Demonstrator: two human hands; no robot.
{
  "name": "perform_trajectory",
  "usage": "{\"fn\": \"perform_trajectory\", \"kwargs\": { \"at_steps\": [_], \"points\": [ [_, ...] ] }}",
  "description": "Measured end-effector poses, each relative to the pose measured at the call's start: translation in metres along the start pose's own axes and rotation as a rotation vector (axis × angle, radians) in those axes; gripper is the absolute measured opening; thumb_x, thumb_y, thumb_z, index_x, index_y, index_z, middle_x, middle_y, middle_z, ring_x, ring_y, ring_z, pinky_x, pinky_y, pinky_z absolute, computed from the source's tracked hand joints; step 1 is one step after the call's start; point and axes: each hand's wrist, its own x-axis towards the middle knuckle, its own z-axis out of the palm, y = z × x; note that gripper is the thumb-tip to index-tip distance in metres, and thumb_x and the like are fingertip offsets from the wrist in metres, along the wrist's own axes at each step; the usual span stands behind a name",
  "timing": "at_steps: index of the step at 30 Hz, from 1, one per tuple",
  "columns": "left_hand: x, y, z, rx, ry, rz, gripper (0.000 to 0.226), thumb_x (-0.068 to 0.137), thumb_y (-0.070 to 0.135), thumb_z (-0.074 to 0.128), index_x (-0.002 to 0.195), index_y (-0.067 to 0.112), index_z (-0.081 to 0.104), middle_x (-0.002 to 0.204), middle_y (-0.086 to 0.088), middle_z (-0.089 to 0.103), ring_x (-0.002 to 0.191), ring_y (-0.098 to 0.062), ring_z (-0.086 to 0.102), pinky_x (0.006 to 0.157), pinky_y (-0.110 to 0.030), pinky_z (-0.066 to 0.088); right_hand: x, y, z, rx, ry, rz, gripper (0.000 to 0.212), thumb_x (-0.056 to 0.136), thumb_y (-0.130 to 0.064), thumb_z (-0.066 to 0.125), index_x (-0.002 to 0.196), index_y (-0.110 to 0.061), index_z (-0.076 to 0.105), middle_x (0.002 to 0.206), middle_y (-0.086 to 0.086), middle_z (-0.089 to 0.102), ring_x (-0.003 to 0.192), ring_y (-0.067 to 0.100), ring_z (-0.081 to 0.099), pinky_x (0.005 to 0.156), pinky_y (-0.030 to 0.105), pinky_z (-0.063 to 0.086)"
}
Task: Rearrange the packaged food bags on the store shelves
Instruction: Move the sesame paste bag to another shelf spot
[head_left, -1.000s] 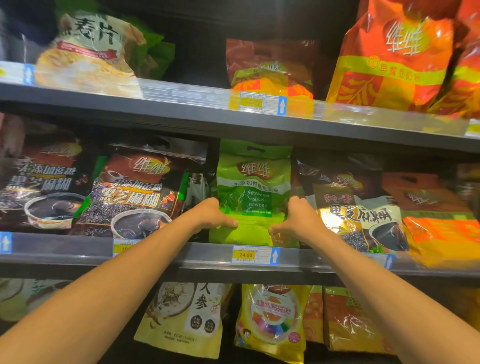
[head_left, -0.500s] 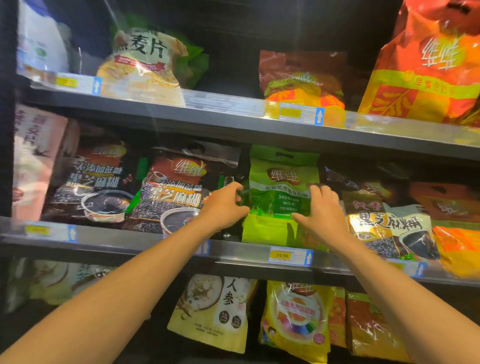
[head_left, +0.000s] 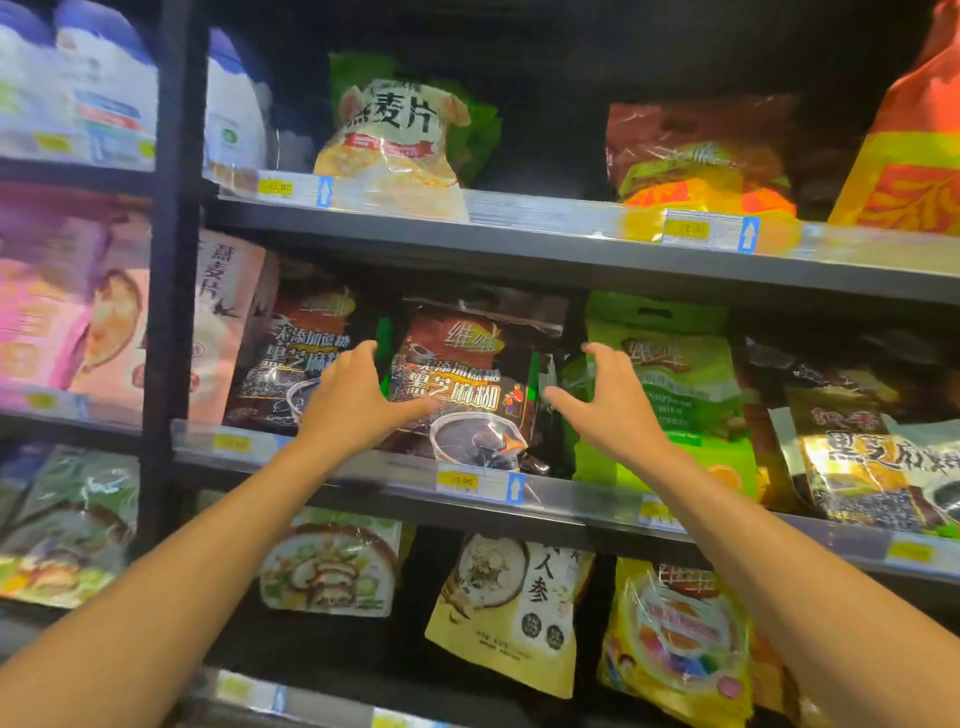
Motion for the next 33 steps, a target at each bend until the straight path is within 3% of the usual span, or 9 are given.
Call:
{"fn": "perform_trajectory", "kwargs": {
  "at_steps": [6, 10, 14, 17, 20, 23, 28, 31, 33],
  "points": [
    [0.012, -0.029, -0.014, 0.192, -0.414, -0.113, 0.126, 0.042, 0.106, 0.056, 0.128, 0.014, 0.059, 0.130, -0.008, 0.066, 0.110, -0.027, 0.065, 0.098, -0.048, 0.055, 0.013, -0.024, 0.031, 0.197, -0.218, 0.239, 0.115, 0.076, -0.067, 0.077, 0.159, -0.011, 0.020, 0.161, 0.011, 0.040, 0.138, 0.032, 0.049, 0.104, 0.045, 0.050],
    [0.028, -0.043, -0.005, 0.218, -0.505, -0.090, 0.135, 0.023, 0.111, 0.051, 0.119, 0.018, 0.069, 0.121, -0.004, 0.070, 0.104, -0.025, 0.068, 0.097, -0.047, 0.057, 0.013, -0.026, 0.049, 0.275, -0.365, 0.380, 0.111, 0.069, -0.068, 0.082, 0.149, -0.014, 0.029, 0.149, 0.007, 0.048, 0.121, 0.028, 0.059, 0.073, 0.042, 0.063],
    [0.030, -0.044, -0.003, 0.194, -0.494, -0.080, 0.128, 0.028, 0.111, 0.051, 0.117, 0.020, 0.069, 0.118, -0.002, 0.072, 0.102, -0.023, 0.067, 0.095, -0.047, 0.057, 0.014, -0.022, 0.061, 0.349, -0.376, 0.386, 0.088, 0.062, -0.062, 0.090, 0.123, -0.022, 0.041, 0.119, 0.002, 0.066, 0.098, 0.022, 0.072, 0.064, 0.038, 0.061],
    [0.019, -0.036, -0.006, 0.170, -0.433, -0.075, 0.103, 0.054, 0.099, 0.061, 0.119, 0.020, 0.062, 0.122, 0.001, 0.068, 0.107, -0.023, 0.065, 0.096, -0.046, 0.055, 0.014, -0.026, 0.061, 0.408, -0.338, 0.386, 0.075, 0.067, -0.050, 0.093, 0.119, -0.020, 0.046, 0.109, 0.003, 0.069, 0.091, 0.021, 0.073, 0.050, 0.030, 0.057],
    [0.017, -0.031, -0.009, 0.076, -0.370, -0.073, 0.091, 0.068, 0.083, 0.072, 0.131, 0.020, 0.053, 0.129, 0.000, 0.062, 0.113, -0.025, 0.062, 0.096, -0.046, 0.054, 0.015, -0.031, 0.057, 0.458, -0.281, 0.382, 0.069, 0.069, -0.045, 0.093, 0.117, -0.019, 0.050, 0.107, 0.003, 0.069, 0.091, 0.021, 0.072, 0.056, 0.034, 0.059],
    [0.017, -0.025, -0.014, -0.042, -0.324, -0.068, 0.093, 0.070, 0.080, 0.074, 0.137, 0.020, 0.049, 0.124, 0.004, 0.057, 0.110, -0.023, 0.060, 0.097, -0.047, 0.054, 0.020, -0.036, 0.048, 0.536, -0.236, 0.398, 0.075, 0.068, -0.045, 0.094, 0.122, -0.018, 0.049, 0.112, 0.003, 0.068, 0.095, 0.021, 0.071, 0.061, 0.035, 0.059],
    [0.010, -0.012, -0.024, -0.249, -0.284, -0.102, 0.081, 0.073, 0.073, 0.077, 0.127, 0.019, 0.049, 0.117, -0.006, 0.063, 0.106, -0.029, 0.066, 0.096, -0.053, 0.055, 0.018, -0.043, 0.029, 0.609, -0.217, 0.401, 0.075, 0.070, -0.052, 0.090, 0.126, -0.018, 0.052, 0.115, 0.003, 0.070, 0.096, 0.021, 0.070, 0.065, 0.034, 0.053],
    [-0.003, -0.003, -0.033, -0.257, -0.255, -0.102, 0.072, 0.078, 0.068, 0.075, 0.123, 0.018, 0.048, 0.109, -0.002, 0.055, 0.088, -0.016, 0.057, 0.085, -0.043, 0.055, 0.010, -0.049, 0.018, 0.648, -0.238, 0.395, 0.066, 0.077, -0.048, 0.087, 0.127, -0.017, 0.055, 0.111, 0.003, 0.070, 0.089, 0.018, 0.068, 0.061, 0.032, 0.047],
    [-0.013, 0.001, -0.037, -0.255, -0.241, -0.097, 0.079, 0.082, 0.065, 0.074, 0.138, 0.016, 0.045, 0.102, 0.006, 0.051, 0.082, -0.007, 0.051, 0.074, -0.031, 0.050, 0.003, -0.051, 0.011, 0.668, -0.258, 0.386, 0.064, 0.079, -0.047, 0.085, 0.128, -0.018, 0.055, 0.108, 0.000, 0.069, 0.087, 0.016, 0.065, 0.060, 0.031, 0.044]
  ]
}}
